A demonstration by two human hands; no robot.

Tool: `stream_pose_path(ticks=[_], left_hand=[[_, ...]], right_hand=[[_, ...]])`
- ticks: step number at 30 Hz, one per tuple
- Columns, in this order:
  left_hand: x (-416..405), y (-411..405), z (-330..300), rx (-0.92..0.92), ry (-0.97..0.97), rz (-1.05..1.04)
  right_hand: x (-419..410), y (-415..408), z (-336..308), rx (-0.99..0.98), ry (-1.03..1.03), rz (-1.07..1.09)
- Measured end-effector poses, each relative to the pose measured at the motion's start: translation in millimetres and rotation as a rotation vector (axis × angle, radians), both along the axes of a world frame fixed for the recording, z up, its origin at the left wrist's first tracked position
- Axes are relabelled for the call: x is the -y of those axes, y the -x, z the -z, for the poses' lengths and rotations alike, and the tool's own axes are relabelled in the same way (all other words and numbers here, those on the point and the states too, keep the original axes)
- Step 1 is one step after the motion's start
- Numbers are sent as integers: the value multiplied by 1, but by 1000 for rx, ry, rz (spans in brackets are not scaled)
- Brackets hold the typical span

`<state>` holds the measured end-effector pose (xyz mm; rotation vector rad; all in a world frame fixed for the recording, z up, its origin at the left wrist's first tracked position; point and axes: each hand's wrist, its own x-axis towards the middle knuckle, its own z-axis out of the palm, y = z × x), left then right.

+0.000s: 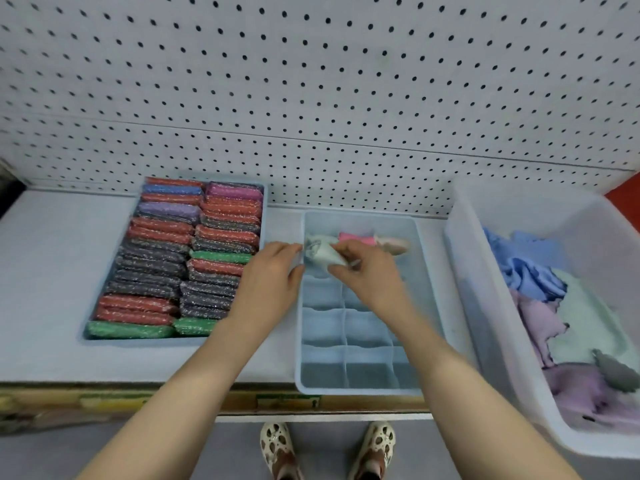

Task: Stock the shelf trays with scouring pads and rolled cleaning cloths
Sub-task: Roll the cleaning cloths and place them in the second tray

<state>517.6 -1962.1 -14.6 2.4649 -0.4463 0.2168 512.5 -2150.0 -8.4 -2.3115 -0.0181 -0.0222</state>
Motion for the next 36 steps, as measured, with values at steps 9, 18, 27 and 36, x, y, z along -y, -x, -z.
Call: stream_pose_path(ticks=[9,18,27,36], left_hand=[[2,5,0,49,-19,-14],[1,5,-1,43,-14,-19],[6,2,-7,29,-54,-19],[113,3,-38,50,65,90]], right_hand=[[-21,-28,5,-46,643,-155],[-20,-31,2,-97,652,-98],[39,7,-43,111,194,118],[250,52,-58,-134,447,566]])
